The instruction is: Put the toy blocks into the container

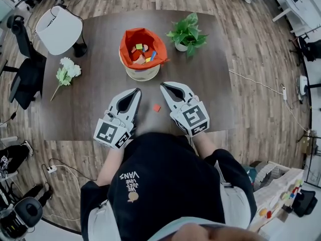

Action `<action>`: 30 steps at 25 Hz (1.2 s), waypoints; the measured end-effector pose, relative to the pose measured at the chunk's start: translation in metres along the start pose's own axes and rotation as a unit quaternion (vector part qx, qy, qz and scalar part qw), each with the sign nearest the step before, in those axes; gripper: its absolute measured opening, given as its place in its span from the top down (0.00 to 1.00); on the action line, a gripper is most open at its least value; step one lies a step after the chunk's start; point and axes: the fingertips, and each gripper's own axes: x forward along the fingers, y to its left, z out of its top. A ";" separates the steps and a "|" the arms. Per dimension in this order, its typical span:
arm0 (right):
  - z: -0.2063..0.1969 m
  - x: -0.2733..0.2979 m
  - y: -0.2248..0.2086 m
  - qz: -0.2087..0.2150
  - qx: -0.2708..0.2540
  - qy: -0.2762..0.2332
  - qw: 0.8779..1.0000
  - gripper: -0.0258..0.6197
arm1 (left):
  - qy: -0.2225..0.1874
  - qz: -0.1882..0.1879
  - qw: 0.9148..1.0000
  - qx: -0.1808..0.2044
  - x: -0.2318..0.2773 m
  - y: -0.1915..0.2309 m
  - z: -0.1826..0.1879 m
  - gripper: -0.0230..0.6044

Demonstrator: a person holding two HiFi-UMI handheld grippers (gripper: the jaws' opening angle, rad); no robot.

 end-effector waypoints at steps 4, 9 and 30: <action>-0.005 -0.006 -0.001 -0.006 0.003 0.002 1.000 0.93 | 0.004 -0.012 1.000 -0.003 0.006 -0.005 -0.004 0.95; -0.011 -0.010 0.001 -0.008 0.007 0.008 1.000 0.93 | 0.007 -0.023 1.000 -0.006 0.010 -0.010 -0.007 0.95; -0.062 -0.014 0.035 0.019 0.028 0.062 0.997 0.93 | 0.036 -0.035 0.999 -0.021 -0.003 -0.022 -0.031 0.95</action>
